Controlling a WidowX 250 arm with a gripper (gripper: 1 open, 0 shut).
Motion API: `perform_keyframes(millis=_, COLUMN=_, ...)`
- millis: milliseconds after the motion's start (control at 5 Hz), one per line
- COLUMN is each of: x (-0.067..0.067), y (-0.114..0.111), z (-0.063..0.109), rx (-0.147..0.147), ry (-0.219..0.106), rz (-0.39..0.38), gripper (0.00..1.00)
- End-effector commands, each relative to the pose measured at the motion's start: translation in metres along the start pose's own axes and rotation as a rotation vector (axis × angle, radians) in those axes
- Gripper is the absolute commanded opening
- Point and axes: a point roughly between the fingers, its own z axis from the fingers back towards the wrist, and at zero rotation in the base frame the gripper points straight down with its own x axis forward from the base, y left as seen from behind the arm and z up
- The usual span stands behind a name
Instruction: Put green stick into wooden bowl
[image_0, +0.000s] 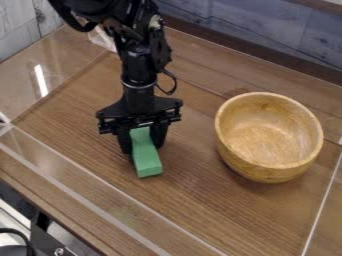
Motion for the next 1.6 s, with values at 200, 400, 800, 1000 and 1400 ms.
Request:
perform_keyframes(millis=200, x=0.009, y=-0.007, z=0.024, rx=-0.029, ry=-0.044, rz=-0.014, gripper=0.0)
perform_keyframes(millis=400, x=0.009, y=-0.008, z=0.027, rx=-0.025, ry=-0.039, rz=-0.017, gripper=0.0)
perform_keyframes(millis=800, x=0.011, y=-0.012, z=0.04, rx=-0.03, ry=-0.022, rz=-0.027, gripper=0.0)
perform_keyframes(millis=1000, x=0.011, y=-0.017, z=0.051, rx=-0.039, ry=-0.012, rz=-0.038, gripper=0.0)
perform_keyframes(millis=1400, x=-0.001, y=-0.057, z=0.08, rx=-0.084, ry=0.022, rz=-0.123, gripper=0.0)
